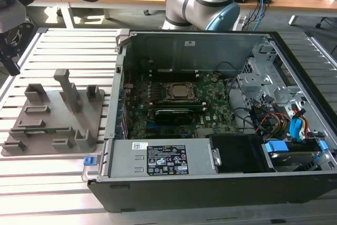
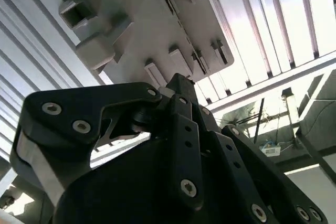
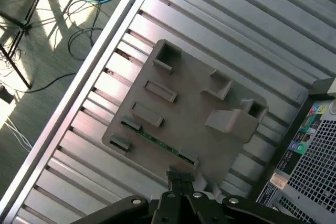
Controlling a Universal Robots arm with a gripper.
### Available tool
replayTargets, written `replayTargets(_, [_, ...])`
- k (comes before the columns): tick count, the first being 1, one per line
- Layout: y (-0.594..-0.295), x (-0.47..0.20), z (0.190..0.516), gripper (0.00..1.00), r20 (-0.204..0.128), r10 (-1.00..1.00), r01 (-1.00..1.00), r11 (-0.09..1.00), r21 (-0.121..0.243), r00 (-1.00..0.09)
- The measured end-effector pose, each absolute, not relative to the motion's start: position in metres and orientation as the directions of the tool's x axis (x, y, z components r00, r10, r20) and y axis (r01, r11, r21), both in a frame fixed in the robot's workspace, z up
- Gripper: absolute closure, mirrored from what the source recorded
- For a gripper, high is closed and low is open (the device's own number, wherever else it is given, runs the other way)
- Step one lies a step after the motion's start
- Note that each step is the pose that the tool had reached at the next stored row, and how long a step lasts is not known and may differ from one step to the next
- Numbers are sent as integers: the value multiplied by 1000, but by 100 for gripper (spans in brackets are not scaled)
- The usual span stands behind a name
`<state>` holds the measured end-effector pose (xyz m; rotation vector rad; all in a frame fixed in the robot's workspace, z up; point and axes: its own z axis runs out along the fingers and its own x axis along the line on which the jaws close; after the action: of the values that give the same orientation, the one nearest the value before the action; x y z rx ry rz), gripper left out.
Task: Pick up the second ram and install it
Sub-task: 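Pick up the second ram and move it above second insertion slot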
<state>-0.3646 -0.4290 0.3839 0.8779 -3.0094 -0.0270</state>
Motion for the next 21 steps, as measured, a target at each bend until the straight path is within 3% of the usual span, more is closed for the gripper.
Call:
replayTargets(11, [-429,-365,384,89,2,-837,-837,547,18,-547])
replayTargets(21, [-429,-365,384,89,2,-948,-948,319,18,-319])
